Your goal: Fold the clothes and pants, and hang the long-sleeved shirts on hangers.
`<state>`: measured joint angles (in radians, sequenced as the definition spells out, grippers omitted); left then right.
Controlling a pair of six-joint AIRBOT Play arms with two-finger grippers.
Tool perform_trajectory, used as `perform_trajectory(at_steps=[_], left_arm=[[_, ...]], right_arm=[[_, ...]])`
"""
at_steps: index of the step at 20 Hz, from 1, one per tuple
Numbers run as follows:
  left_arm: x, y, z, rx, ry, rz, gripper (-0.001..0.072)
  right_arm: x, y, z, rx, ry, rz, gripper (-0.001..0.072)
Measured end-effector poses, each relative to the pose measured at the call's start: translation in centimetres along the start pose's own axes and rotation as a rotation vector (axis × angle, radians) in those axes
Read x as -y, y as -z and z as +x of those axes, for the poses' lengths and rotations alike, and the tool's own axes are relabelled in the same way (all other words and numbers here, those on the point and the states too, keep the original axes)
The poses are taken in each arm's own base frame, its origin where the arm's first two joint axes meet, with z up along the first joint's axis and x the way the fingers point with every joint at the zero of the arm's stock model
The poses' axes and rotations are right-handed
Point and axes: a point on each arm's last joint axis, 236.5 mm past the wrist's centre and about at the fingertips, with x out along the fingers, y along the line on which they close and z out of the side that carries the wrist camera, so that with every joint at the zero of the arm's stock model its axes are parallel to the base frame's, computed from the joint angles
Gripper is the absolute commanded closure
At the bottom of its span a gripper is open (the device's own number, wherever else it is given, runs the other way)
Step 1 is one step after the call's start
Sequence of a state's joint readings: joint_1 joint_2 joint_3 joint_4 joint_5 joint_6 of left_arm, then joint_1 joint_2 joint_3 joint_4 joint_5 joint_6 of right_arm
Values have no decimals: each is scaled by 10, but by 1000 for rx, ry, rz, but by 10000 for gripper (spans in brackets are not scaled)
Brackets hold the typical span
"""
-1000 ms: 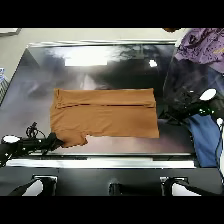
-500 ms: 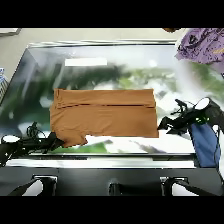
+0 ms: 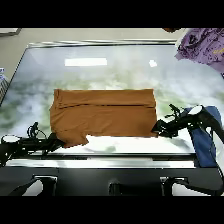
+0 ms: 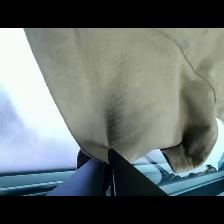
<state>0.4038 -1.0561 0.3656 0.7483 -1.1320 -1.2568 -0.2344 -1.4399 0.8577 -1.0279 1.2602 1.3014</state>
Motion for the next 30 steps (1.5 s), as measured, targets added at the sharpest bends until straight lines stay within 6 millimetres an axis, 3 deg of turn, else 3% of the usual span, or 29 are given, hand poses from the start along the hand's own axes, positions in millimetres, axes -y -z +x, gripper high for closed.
perform_trajectory(at_steps=[2, 3, 5, 12, 19, 21, 24, 30], left_arm=[[0, 0, 0, -1, 0, 0, 688], [0, 1, 0, -2, 0, 1, 688], [0, 1, 0, -3, 1, 0, 688], [13, -10, -14, 2, 1, 40, 690], [26, -7, -70, 60, -144, 39, 692], [32, -5, -77, 68, -167, 68, 692], [45, -12, -77, 55, -187, 126, 692], [84, -58, -60, 13, -206, 241, 692]], right_arm=[[-1, 1, 4, -8, -12, 9, 327], [-1, 2, 6, -10, -20, 14, 472], [-1, 4, 9, -19, -25, 20, 680], [-6, 6, 0, 8, -21, 57, 682], [3, 38, -49, 41, 143, 82, 682], [2, 42, -58, 63, 160, 78, 682], [0, 38, -65, 102, 166, 71, 682], [-10, 1, -72, 185, 172, -20, 681]])
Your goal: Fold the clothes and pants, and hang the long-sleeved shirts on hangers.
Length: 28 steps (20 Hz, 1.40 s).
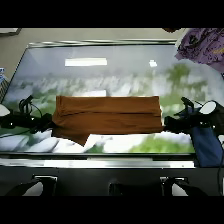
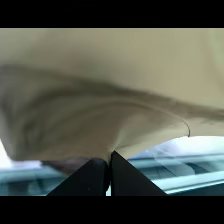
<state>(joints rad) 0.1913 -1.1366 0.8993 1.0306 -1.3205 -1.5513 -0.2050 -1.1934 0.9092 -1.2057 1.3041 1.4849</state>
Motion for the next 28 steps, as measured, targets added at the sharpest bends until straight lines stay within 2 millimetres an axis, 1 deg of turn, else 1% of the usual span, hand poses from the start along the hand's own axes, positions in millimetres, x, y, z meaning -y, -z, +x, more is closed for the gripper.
perform_trajectory(at_steps=[2, 5, 11, 14, 17, 20, 25, 26, 27, 28], left_arm=[[7, -23, 3, -1, -1, 21, 692], [14, -54, 9, 0, -3, 38, 692], [18, -110, 21, 12, -2, 61, 692], [20, -134, 26, 26, 0, 73, 692], [22, -155, 30, 41, 1, 83, 691], [21, -172, 37, 48, 2, 86, 692], [8, -188, 60, 40, -3, 53, 690], [5, -190, 65, 39, -4, 48, 686], [2, -192, 68, 43, -5, 43, 672], [1, -195, 71, 48, -5, 39, 632]], right_arm=[[-6, -16, 3, 12, 27, -59, 681], [-15, -44, 9, 32, 66, -121, 681], [-23, -101, 13, 76, 106, -139, 681], [-25, -121, 14, 94, 111, -136, 680], [-26, -136, 20, 104, 108, -125, 680], [-28, -143, 32, 98, 89, -110, 679], [-26, -152, 50, 100, 72, -85, 672], [-26, -154, 53, 101, 69, -80, 593], [-26, -155, 55, 104, 66, -76, 442], [-25, -156, 57, 104, 66, -68, 295]])
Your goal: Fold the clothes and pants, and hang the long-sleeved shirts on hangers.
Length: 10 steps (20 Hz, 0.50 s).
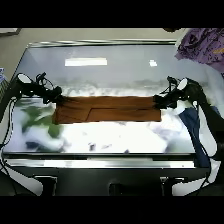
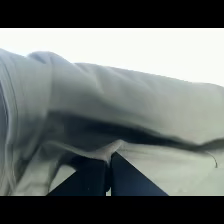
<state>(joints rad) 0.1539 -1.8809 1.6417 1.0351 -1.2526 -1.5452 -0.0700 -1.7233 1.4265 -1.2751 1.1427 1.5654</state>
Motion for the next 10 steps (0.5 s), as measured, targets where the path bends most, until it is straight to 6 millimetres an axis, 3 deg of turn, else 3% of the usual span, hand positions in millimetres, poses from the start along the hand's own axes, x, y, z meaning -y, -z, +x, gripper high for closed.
perform_trajectory(at_steps=[3, 6, 10], left_arm=[[2, -10, 0, 30, 7, -1, 378], [12, -26, -13, 79, 19, 22, 366], [25, -36, -35, 115, 30, 54, 367]], right_arm=[[-2, -8, -6, 12, -16, 57, 111], [1, -23, -30, 32, -82, 135, 67], [32, -27, -51, 10, -198, 244, 56]])
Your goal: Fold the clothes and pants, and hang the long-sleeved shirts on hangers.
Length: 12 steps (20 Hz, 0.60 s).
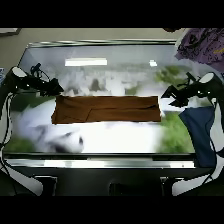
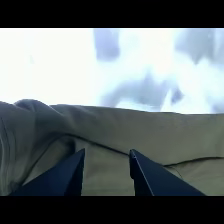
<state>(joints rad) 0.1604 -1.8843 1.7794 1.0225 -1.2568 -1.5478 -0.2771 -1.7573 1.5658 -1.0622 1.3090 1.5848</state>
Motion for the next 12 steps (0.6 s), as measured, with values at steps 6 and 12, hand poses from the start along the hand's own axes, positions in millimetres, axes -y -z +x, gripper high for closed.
perform_trajectory(at_steps=[6, 12], left_arm=[[0, -5, -14, 11, 3, 3, 366], [0, -5, -16, 9, 3, 2, 367]], right_arm=[[10, 9, 24, -129, -165, 59, 51], [-12, 26, 66, -224, -230, 47, 165]])
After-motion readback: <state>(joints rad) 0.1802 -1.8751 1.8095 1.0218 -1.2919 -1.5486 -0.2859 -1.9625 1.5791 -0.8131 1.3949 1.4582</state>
